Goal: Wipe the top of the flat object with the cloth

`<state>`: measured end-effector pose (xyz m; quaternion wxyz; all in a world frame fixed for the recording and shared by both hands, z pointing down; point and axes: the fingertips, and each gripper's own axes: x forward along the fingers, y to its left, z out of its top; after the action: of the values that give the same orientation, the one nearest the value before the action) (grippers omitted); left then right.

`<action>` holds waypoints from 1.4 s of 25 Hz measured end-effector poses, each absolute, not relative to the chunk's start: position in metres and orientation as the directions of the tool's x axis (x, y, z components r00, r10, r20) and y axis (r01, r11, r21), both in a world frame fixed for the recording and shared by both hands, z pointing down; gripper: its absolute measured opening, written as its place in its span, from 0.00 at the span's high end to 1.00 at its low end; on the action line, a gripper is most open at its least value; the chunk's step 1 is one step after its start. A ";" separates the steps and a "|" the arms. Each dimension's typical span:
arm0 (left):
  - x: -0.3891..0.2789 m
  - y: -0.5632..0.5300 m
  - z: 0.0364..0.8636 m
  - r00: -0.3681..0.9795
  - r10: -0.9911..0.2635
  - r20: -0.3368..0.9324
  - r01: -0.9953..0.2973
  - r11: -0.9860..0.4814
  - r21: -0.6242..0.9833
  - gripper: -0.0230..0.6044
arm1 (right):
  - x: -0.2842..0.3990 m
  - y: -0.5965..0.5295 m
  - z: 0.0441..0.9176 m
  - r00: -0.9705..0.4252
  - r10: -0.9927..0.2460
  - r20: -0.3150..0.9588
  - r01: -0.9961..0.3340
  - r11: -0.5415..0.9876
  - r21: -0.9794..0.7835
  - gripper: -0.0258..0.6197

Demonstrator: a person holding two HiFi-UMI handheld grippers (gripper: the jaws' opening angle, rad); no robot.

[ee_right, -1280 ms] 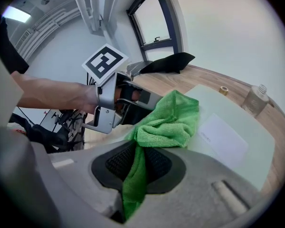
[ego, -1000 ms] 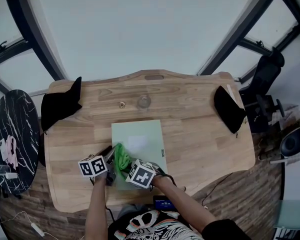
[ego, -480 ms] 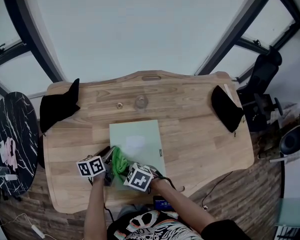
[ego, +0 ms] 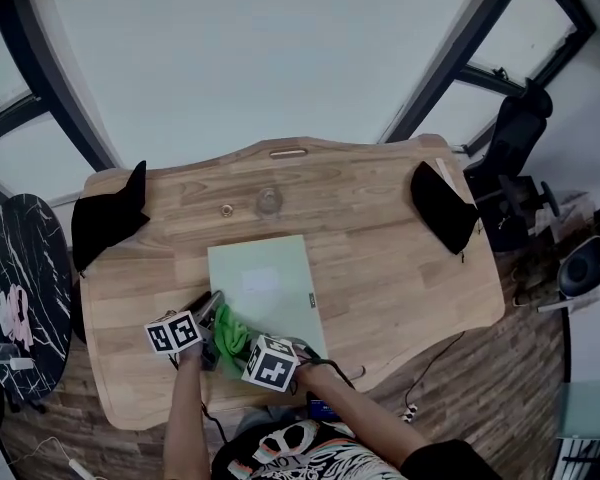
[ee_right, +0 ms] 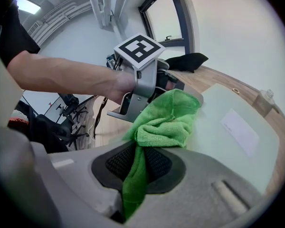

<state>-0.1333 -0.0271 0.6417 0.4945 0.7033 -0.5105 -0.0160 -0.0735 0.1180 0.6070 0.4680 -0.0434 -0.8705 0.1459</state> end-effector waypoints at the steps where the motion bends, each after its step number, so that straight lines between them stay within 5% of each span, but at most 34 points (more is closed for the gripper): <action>1: -0.132 -0.027 0.641 0.484 -0.732 0.480 -0.696 0.010 0.718 0.69 | -0.073 0.120 0.607 -0.558 0.213 0.802 -0.062 0.953 -0.296 0.87; 35: -0.126 -0.026 0.640 0.512 -0.729 0.454 -0.646 0.022 0.763 0.68 | -0.054 0.136 0.607 -0.561 0.194 0.805 -0.049 0.963 -0.266 0.87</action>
<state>-0.1259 -0.0258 0.6397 0.5182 0.6981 -0.4924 -0.0400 -0.0535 0.1365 0.6073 0.4668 -0.0414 -0.8738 0.1300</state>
